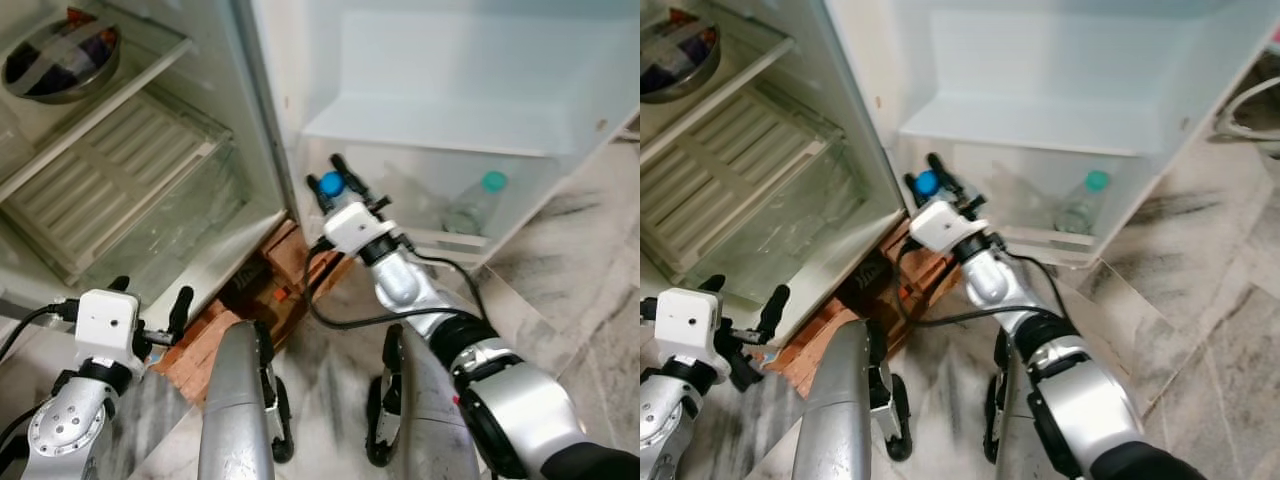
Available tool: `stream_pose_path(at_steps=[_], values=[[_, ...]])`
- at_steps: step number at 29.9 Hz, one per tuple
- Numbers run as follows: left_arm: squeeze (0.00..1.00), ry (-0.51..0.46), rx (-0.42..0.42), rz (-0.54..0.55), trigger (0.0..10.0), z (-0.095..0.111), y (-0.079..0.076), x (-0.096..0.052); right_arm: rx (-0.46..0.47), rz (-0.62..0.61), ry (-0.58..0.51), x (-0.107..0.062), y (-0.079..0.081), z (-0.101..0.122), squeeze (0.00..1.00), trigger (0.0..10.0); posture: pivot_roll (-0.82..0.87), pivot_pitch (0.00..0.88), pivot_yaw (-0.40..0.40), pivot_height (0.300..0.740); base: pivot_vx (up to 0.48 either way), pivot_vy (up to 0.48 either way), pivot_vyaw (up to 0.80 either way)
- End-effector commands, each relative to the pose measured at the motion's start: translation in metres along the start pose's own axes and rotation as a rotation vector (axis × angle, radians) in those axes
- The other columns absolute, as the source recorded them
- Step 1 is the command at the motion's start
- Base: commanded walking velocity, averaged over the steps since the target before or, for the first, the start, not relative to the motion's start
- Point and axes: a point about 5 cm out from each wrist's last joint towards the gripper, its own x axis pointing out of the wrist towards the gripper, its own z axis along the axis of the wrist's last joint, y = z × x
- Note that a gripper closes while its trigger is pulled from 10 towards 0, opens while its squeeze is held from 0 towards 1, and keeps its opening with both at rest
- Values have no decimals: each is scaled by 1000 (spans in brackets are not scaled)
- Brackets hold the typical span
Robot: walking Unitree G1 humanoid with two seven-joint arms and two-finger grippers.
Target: Restocking fridge
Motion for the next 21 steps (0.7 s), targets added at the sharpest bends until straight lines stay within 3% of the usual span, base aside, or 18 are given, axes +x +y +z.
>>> stream_pose_path(at_steps=[1, 3, 4, 5, 7, 13, 20, 21], values=[[0, 20, 14, 22, 10000, -2, 5, -5, -15, 19, 17, -7, 3, -5, 0, 10000, 353, 300, 98, 567, 0, 0, 0], [0, 21, 15, 22, 10000, -1, 6, -5, -38, 21, 19, -9, 4, -6, 0, 10000, 355, 302, 101, 567, 0, 0, 0], [0, 24, 16, 22, 10000, -1, 7, -5, -148, 45, 4, -13, 0, -10, 0, 10000, 348, 305, 107, 567, 0, 0, 0], [0, 24, 16, 22, 10000, -1, 7, -5, -148, 45, 4, -13, 0, -10, 0, 10000, 348, 305, 107, 567, 0, 0, 0], [0, 30, 17, 16, 10000, -1, 7, -5, -247, 69, -29, -14, -2, -10, 0, 10000, 348, 308, 110, 567, 0, 0, 0], [0, 34, 20, 11, 10000, -1, 7, -7, -350, 33, -42, -9, -13, -11, 0, 10000, 354, 311, 110, 567, 0, 0, 0], [0, 41, 14, 9, 10000, -2, 5, -7, -290, -73, 154, -28, -30, -35, 0, 10000, 352, 314, 107, 567, 0, 0, 0], [0, 44, 10, 7, 10000, -3, 4, -7, -242, -112, 243, -39, -33, -46, 0, 10000, 349, 315, 106, 567, 0, 0, 0]])
